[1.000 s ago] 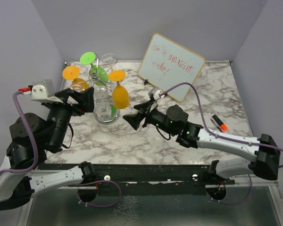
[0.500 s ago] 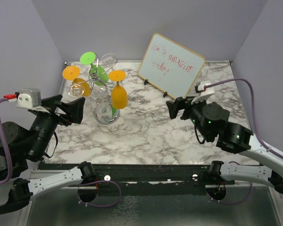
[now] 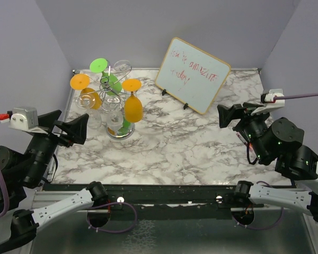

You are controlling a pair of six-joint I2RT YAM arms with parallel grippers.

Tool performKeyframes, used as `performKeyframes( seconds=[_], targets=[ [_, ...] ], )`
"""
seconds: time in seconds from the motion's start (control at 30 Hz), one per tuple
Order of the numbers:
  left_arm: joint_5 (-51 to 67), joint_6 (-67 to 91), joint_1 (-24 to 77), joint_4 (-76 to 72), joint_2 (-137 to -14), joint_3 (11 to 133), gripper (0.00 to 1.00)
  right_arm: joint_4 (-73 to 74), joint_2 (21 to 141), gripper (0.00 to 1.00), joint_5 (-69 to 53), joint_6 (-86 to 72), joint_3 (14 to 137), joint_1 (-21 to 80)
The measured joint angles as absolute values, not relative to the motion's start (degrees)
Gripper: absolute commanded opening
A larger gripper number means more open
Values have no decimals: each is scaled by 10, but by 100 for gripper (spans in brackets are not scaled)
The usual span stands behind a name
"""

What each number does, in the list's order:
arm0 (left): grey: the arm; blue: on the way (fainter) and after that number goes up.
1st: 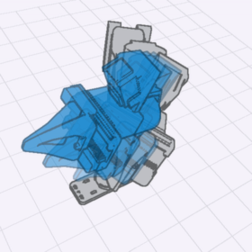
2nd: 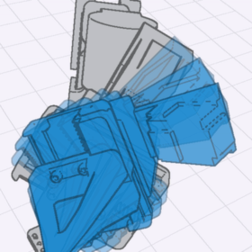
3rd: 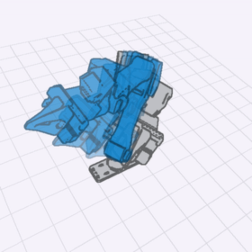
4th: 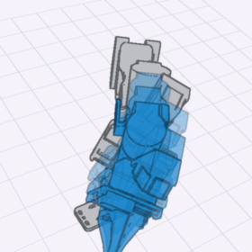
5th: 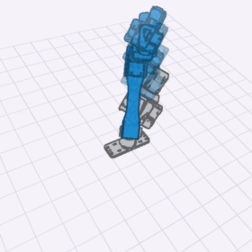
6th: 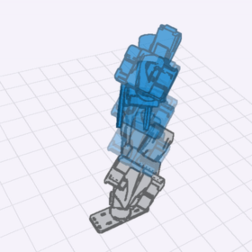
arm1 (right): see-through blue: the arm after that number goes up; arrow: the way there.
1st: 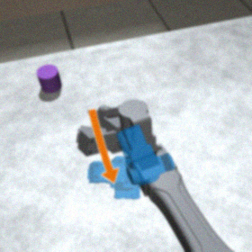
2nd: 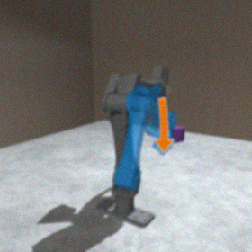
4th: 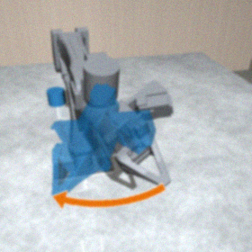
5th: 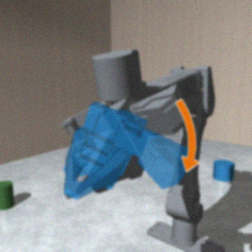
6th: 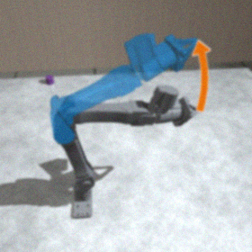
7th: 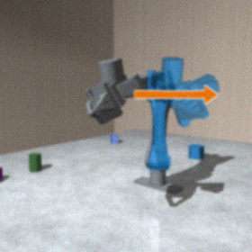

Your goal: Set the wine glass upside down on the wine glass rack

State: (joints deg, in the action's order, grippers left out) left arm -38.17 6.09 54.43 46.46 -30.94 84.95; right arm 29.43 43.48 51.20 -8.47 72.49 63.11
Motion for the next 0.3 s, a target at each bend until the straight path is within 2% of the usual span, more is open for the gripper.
performKeyframes(
  seconds=[0.3],
  targets=[
    [-370, 61, 529, 466, -304, 852, 99, 300, 440, 100, 515, -70, 725, 631]
  ],
)
